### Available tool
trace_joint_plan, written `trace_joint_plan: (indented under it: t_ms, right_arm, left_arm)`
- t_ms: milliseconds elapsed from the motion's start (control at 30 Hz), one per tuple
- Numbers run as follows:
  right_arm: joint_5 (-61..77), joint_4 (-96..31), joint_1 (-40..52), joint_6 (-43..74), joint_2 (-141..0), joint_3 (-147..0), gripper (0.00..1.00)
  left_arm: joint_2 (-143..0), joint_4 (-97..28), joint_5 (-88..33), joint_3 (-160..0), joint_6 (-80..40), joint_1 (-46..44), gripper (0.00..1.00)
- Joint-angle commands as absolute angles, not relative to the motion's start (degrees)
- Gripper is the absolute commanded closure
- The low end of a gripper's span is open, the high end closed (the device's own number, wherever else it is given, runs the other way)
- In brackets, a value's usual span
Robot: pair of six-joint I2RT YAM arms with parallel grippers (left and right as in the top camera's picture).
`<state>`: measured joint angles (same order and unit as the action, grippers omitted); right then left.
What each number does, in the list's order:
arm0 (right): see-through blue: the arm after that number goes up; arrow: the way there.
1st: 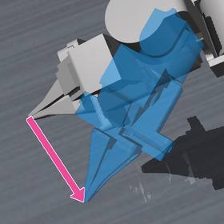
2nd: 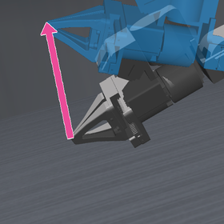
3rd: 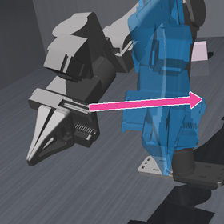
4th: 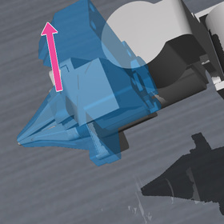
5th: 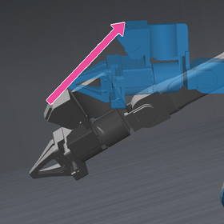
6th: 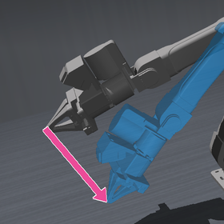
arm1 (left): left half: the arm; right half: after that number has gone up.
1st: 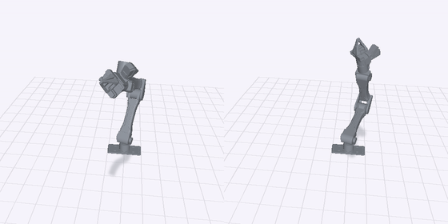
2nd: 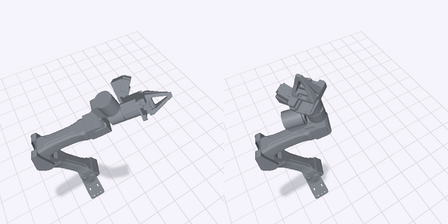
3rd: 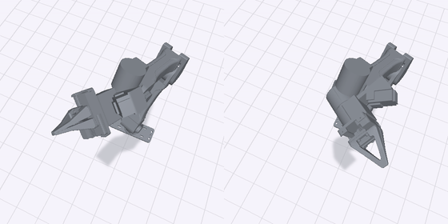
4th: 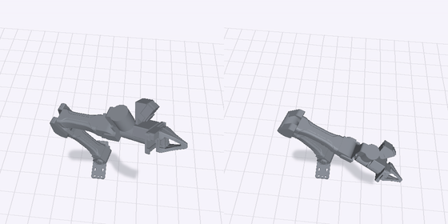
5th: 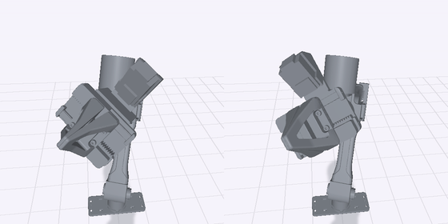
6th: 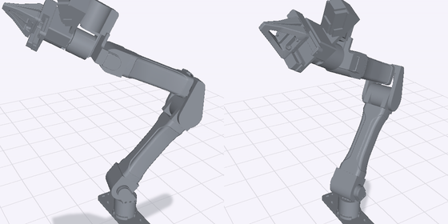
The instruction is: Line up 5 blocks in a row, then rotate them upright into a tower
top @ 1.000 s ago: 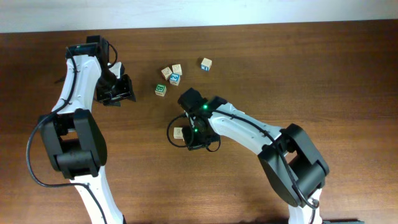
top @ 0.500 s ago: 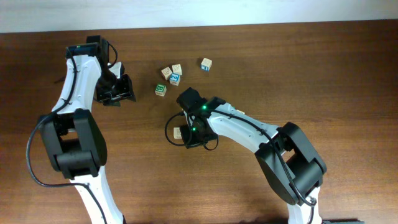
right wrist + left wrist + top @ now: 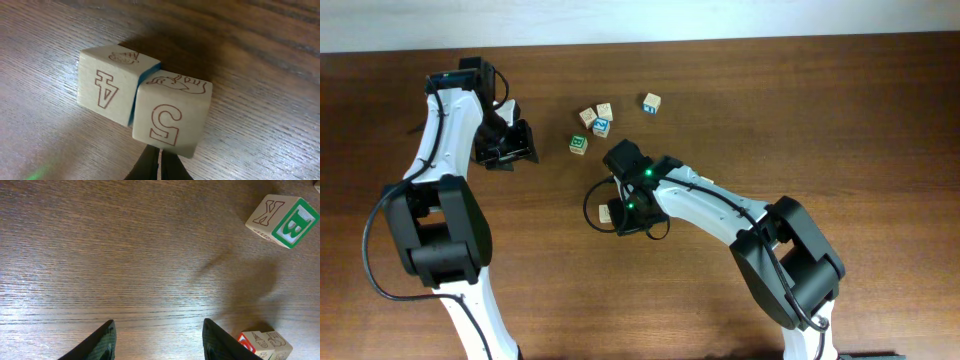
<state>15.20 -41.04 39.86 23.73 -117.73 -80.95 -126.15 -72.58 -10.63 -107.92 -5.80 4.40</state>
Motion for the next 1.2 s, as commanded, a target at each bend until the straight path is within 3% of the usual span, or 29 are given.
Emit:
trace_joint_plan:
  t_ms: [0,333,467,1167]
  right_arm:
    - [14.3,-40.2,40.2,23.4,-118.5,-81.6,0.94]
    - [17.2,-41.8,40.2,21.2,-116.3,-81.8,0.96]
    - [8.1,-44.4,38.5,23.6,-109.8,-81.9,0.95]
    - [14.8,-39.9,37.1,22.3,-117.5,-80.1,0.95]
  left_arm:
    - [-126.8,-72.5,-10.7,-108.9,-6.4,4.4,0.47]
    - [-126.8,-72.7,-10.7,-108.9,-6.4,4.4,0.47]
    - [-126.8,-72.9,-10.7,-108.9,-6.4,4.4,0.47]
    - [-126.8,-72.7,-10.7,-108.9,-6.4,4.4,0.43]
